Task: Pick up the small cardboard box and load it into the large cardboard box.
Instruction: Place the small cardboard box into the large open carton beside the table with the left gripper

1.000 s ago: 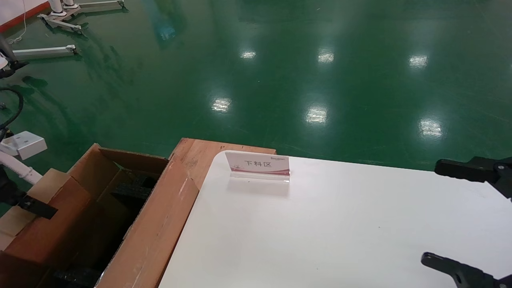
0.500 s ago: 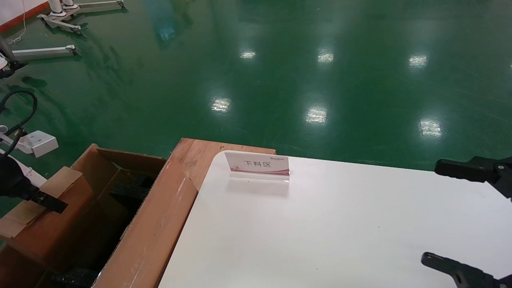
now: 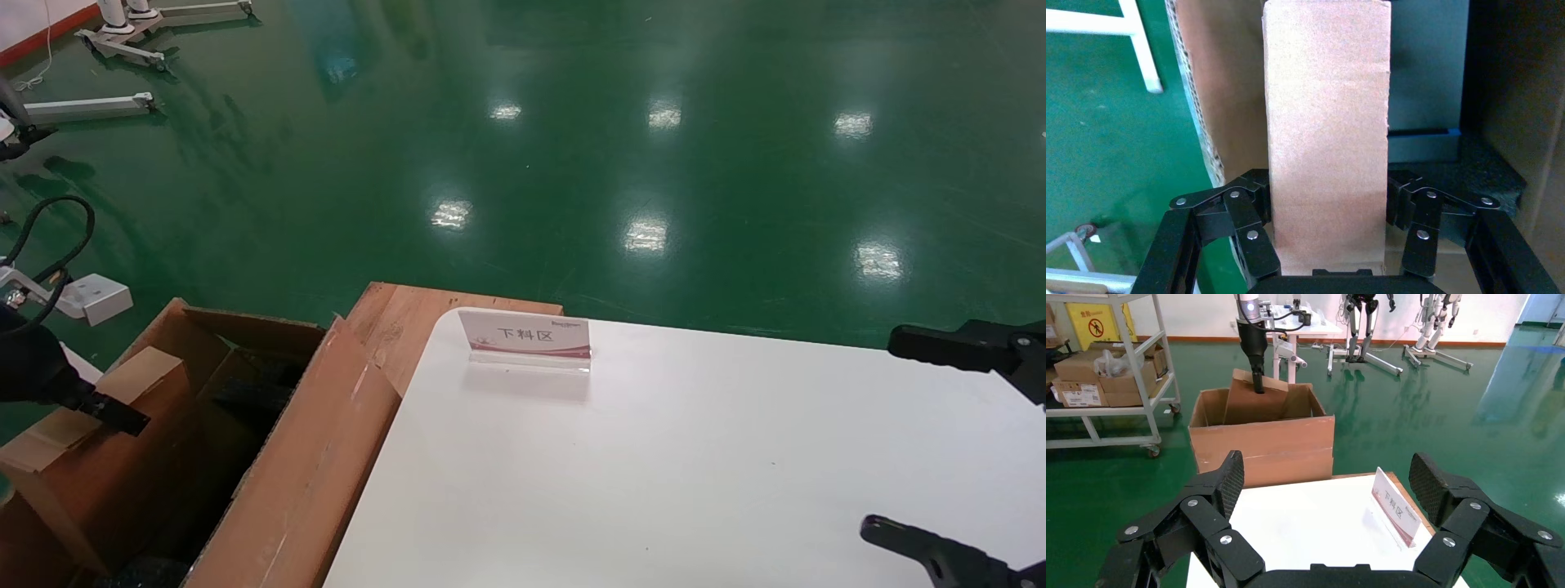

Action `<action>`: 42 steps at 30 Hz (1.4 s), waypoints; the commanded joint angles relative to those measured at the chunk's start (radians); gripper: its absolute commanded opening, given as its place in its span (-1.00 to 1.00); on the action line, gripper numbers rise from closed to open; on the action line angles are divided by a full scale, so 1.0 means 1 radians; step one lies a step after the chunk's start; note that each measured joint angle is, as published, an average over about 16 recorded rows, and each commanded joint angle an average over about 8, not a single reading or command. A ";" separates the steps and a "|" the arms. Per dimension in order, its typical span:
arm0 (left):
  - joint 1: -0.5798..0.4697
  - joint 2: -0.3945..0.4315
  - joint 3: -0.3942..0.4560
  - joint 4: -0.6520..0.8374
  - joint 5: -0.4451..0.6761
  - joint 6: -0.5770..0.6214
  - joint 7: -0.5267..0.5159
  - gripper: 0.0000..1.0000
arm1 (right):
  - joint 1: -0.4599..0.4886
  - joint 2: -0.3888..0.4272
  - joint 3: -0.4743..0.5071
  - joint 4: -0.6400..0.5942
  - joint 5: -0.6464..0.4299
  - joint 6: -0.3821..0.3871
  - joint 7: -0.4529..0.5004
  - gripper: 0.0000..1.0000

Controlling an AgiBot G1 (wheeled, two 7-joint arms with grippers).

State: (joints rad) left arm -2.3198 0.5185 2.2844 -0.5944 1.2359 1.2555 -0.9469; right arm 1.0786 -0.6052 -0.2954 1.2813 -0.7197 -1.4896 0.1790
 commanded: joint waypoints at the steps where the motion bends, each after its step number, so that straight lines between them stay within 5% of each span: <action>1: 0.017 0.007 -0.004 0.021 -0.011 -0.009 0.011 -1.00 | 0.000 0.000 0.000 0.000 0.000 0.000 0.000 1.00; 20: 0.116 0.118 -0.055 0.250 -0.093 -0.040 0.130 -0.97 | 0.000 0.000 -0.001 0.000 0.001 0.001 -0.001 1.00; 22: 0.128 0.123 -0.057 0.265 -0.098 -0.036 0.135 -0.69 | 0.000 0.001 -0.001 0.000 0.001 0.001 -0.001 1.00; 29: 0.157 0.132 -0.060 0.295 -0.109 -0.032 0.141 0.93 | 0.000 0.001 -0.002 0.000 0.001 0.001 -0.001 1.00; 42: 0.147 0.128 -0.058 0.284 -0.105 -0.032 0.141 1.00 | 0.000 0.001 -0.002 0.000 0.001 0.001 -0.001 1.00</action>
State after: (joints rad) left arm -2.1728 0.6463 2.2262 -0.3103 1.1308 1.2236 -0.8062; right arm 1.0786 -0.6046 -0.2969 1.2810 -0.7183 -1.4887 0.1783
